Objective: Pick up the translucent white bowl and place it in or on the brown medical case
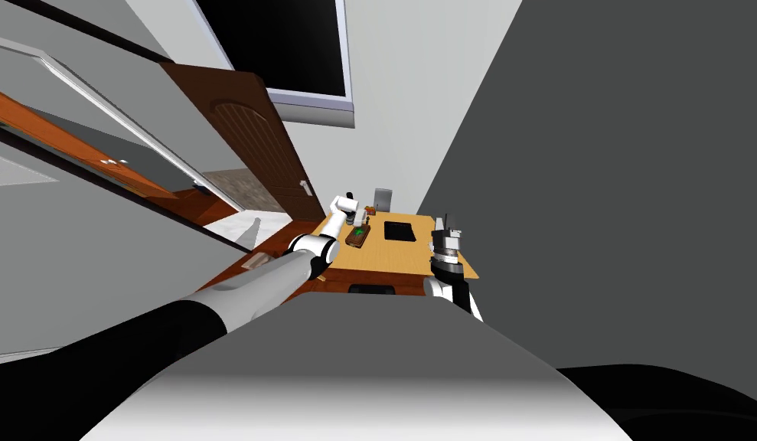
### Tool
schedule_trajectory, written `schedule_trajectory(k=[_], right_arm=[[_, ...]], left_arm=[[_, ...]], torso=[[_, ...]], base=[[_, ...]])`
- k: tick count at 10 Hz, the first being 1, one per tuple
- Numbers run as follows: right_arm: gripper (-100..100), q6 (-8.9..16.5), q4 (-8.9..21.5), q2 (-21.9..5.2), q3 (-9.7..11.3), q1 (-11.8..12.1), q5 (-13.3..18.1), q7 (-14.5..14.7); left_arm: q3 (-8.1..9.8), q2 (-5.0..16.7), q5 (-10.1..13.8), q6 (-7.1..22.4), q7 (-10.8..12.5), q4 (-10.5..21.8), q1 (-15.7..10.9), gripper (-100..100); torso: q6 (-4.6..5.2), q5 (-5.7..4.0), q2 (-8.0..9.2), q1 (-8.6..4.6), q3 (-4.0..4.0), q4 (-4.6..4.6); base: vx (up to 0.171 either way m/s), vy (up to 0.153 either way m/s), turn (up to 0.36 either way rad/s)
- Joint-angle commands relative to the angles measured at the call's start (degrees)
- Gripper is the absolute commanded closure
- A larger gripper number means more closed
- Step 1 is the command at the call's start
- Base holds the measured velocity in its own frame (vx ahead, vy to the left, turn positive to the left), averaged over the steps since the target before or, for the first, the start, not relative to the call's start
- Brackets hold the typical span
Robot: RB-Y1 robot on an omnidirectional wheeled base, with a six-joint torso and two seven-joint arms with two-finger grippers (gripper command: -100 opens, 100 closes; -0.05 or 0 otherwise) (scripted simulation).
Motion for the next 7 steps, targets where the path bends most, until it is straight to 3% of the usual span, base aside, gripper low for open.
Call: schedule_trajectory(k=[1,2,6,7], right_arm=[[0,0.0,0.0,0.0,0.0,0.0,0.0,0.0],[0,0.0,0.0,0.0,0.0,-0.01,0.0,0.0],[0,0.0,0.0,0.0,0.0,-0.01,0.0,0.0],[0,0.0,0.0,0.0,0.0,-0.02,0.0,0.0]], left_arm=[[0.0,0.0,0.0,0.0,0.0,0.0,0.0,100],[-0.02,-0.02,0.04,0.1,0.03,0.07,-0.03,-100],[-0.02,-0.02,0.04,0.08,0.03,0.07,-0.02,-100],[-0.02,-0.02,0.04,0.08,0.03,0.07,-0.02,0]], torso=[[0.0,0.0,0.0,0.0,0.0,0.0],[-0.02,-0.01,0.26,-0.01,0.16,0.07],[-0.02,-0.02,0.57,-0.04,0.35,0.16],[-0.02,-0.02,0.58,-0.04,0.36,0.16]], base=[[0.037,0.004,-0.004],[0.01,0.001,-0.001],[0.001,0.0,0.0],[0.0,0.0,0.0]])
